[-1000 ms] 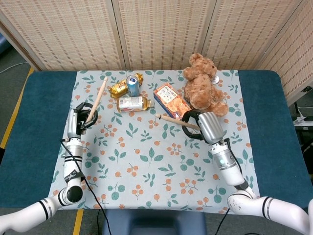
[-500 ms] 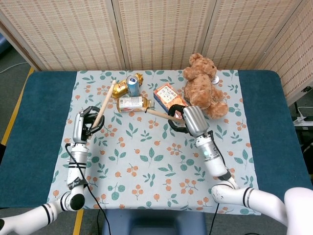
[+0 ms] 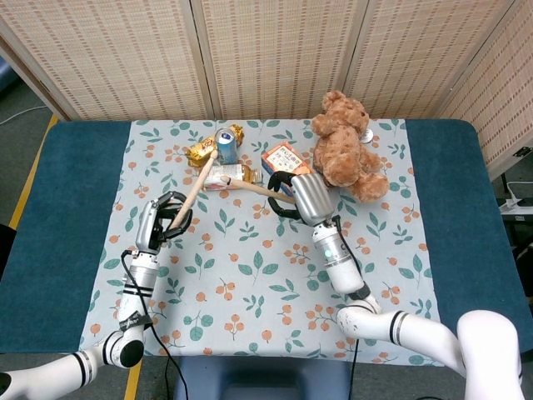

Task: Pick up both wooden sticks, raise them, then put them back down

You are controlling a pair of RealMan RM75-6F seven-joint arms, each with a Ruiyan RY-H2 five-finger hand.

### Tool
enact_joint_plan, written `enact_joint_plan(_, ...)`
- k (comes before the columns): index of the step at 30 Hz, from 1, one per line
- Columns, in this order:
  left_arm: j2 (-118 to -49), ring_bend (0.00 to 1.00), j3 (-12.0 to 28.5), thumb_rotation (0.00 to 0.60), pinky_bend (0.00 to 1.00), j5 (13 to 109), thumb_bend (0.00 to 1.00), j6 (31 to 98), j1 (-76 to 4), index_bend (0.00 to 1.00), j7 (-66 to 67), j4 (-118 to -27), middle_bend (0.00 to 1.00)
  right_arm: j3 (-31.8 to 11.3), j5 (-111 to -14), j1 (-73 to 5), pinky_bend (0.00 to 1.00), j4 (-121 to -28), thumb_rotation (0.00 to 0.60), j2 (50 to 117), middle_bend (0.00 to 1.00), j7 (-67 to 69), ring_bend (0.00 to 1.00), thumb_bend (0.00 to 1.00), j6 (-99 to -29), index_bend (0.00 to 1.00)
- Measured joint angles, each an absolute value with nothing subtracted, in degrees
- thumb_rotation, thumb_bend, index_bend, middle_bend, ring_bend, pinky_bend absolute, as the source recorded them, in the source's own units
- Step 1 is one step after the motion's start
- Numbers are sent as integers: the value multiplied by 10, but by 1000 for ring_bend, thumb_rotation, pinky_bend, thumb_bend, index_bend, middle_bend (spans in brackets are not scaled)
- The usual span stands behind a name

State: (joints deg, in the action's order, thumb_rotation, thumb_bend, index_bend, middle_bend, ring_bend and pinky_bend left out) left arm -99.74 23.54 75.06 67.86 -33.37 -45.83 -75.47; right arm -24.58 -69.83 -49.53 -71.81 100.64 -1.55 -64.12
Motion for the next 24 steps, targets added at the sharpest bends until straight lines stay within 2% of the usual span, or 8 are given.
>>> enact_joint_plan(9,-988,954,205,600,1000,782,429,684,-334,664,-490,-764,846,-251,-686,-517,1000,-687,600,1032,609,-33,927,436,-639,711)
enact_joint_plan(24,-989,955,182,600,1000,790,430,678,-339,665,-496,-753,847,-252,-680,-532,1000,-682,600,1044,609,-37,927,436,-636,711)
